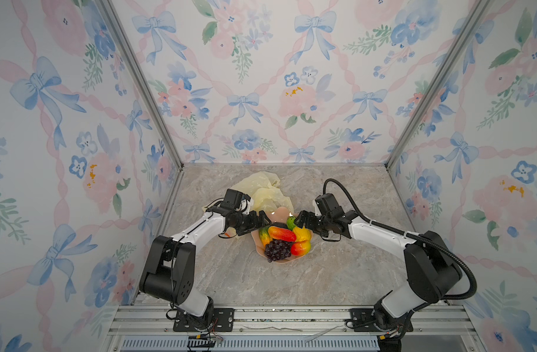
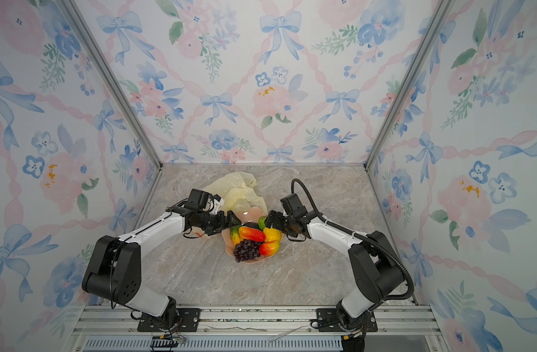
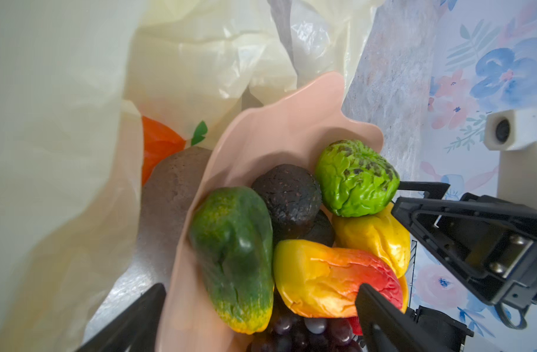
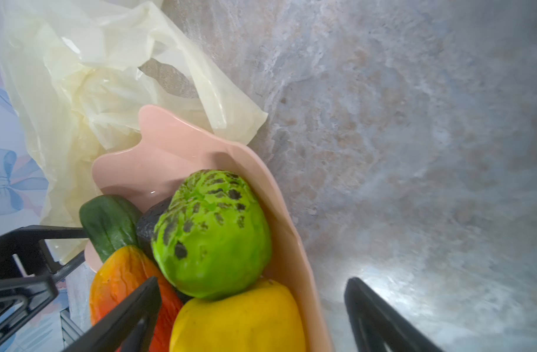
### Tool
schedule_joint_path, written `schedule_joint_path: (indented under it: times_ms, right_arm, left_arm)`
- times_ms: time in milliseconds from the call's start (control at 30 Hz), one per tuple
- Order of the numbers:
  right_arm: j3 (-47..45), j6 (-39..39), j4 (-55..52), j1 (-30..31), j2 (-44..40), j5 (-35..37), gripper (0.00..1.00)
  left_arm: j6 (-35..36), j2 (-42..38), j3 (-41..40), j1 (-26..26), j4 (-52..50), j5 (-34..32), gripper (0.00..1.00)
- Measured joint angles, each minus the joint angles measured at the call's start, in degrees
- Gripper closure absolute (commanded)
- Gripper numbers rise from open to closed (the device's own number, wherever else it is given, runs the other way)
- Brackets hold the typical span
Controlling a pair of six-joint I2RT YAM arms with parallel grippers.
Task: Place the fruits into the plastic bag
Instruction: Move the plate to the center of the table.
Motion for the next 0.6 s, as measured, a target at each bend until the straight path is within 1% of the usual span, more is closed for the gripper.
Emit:
schedule_joint_path:
  times_ms: [200,300,433,500,600]
  right_arm:
    - [0.39,-3.72,-3.87,-3.04,-2.36,0.92,0.04]
    - [3.30,-8.11,-6.91,-3.85,-4.42,1.05,0.04]
    - [16.20,-17.27,-12.24,-3.67,-2.73,-0.76,0.04]
    - [24.83,-22.95,-14.29,-2.95,0.39,-1.90,0.04]
    - [37.81,-31.36,-17.31,-1.31,8.31,-3.58,0.04]
  left_arm:
    - [0.66,-1.68,0.00,1.11,-0.11,0.07,0.02]
    - [1.09,-3.26,0.17,1.90,-1.01,0.26,0.02]
    - [1.92,-6.01,1.49,3.76,-3.26,0.15,0.02]
    - [2.32,-7.82,1.99,4.68,-4.13,-0.09,0.02]
    - [2.49,-11.02,2.16,5.99,-5.05,-0.79,0.02]
